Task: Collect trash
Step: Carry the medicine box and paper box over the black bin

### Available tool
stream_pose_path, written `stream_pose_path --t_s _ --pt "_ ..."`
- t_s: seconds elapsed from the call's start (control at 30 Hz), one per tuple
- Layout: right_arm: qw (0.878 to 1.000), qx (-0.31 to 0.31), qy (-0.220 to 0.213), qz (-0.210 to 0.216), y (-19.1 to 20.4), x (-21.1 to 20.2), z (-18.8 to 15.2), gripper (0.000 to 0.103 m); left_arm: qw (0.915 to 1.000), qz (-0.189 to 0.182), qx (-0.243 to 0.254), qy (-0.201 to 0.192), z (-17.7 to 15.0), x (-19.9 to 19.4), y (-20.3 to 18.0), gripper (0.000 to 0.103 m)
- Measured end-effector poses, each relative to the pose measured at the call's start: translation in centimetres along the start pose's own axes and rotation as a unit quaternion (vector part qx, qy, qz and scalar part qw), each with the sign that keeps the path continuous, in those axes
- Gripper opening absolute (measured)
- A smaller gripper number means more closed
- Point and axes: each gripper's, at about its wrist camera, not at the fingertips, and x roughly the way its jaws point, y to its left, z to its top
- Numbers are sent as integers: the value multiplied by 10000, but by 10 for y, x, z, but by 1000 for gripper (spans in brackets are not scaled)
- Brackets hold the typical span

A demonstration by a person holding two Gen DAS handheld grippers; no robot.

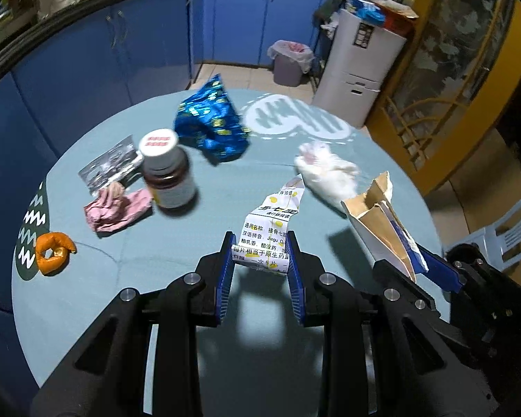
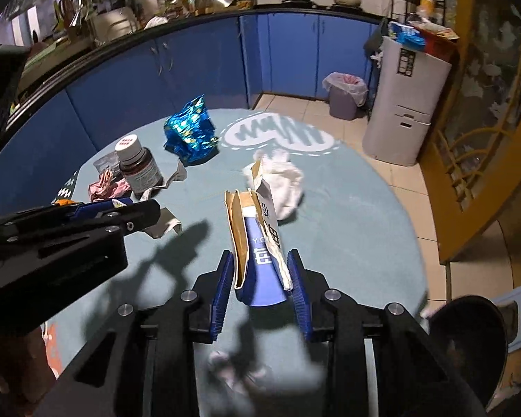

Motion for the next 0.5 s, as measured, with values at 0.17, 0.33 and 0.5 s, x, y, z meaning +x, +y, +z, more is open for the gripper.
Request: stream_pose_path --t_s 0.17,0.33,0.5 --pt "9996 205 -157 -133 -22 -21 -10 32 9996 -75 258 -67 -4 -8 -27 30" --pt "9983 434 -275 -277 -46 -39 -23 32 9981 -180 569 -115 -8 -14 -62 30" --pt "9959 720 -359 -417 -75 -56 -38 32 9953 -302 909 -127 -14 -17 -102 30"
